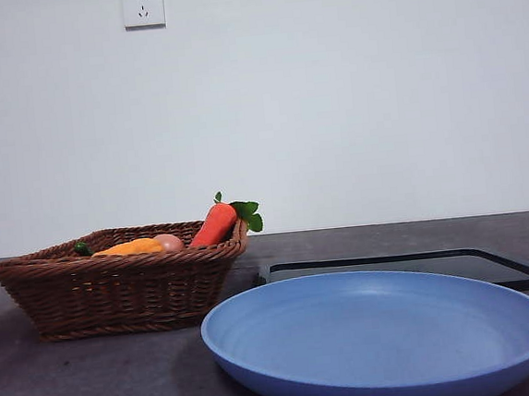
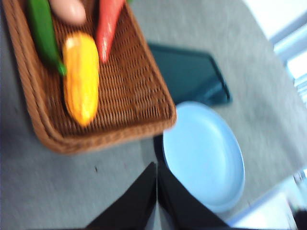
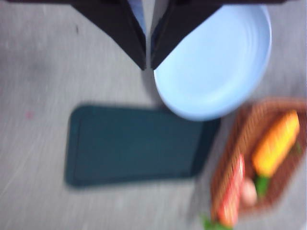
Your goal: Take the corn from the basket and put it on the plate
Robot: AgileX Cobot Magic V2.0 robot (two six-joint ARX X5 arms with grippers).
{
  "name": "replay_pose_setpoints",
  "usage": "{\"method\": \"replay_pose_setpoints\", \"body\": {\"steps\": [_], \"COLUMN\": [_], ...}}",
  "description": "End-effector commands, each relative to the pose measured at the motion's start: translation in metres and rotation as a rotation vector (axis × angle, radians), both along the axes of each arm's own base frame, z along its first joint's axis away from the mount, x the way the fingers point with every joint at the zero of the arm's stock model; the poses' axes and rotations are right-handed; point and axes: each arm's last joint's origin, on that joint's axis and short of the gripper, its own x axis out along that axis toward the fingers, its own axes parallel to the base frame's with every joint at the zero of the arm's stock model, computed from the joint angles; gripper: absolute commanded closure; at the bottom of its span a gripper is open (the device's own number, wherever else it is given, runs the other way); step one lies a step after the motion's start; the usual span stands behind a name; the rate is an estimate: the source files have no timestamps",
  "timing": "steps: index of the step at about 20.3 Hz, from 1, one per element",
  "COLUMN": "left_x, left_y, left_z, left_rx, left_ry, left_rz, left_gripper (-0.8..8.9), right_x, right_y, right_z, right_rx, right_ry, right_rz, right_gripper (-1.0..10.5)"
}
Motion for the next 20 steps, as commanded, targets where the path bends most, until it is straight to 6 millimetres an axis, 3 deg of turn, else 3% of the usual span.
{"method": "replay_pose_setpoints", "body": {"steps": [1, 4, 6, 9, 10, 15, 20], "left_x": [0.003, 0.005, 0.005, 0.005, 0.005, 0.005, 0.005], "left_y": [-0.003, -0.006, -0.006, -0.006, -0.006, -0.006, -0.006], "left_z": [0.0, -0.004, -0.004, -0.003, -0.003, -0.003, -0.003], "left_rx": [0.04, 0.048, 0.048, 0.047, 0.044, 0.04, 0.028], "left_ry": [0.005, 0.047, 0.042, 0.04, 0.044, 0.047, 0.05], "left_rz": [-0.07, -0.098, -0.099, -0.099, -0.097, -0.095, -0.103], "left_gripper": [8.07, 8.07, 7.49, 4.6, 4.04, 3.96, 3.97], "right_x": [0.006, 0.015, 0.018, 0.02, 0.019, 0.023, 0.043], "right_y": [0.002, 0.005, 0.005, 0.005, 0.005, 0.007, 0.017], "right_z": [0.005, 0.005, 0.003, 0.002, 0.001, -0.001, -0.012], "right_rx": [-0.054, -0.068, -0.068, -0.049, -0.046, -0.025, -0.023], "right_ry": [0.029, 0.086, 0.103, 0.125, 0.133, 0.155, 0.231], "right_rz": [0.073, 0.105, 0.105, 0.088, 0.094, 0.118, 0.181], "right_gripper": [9.4, 9.4, 8.9, 6.4, 6.2, 6.2, 6.2]}}
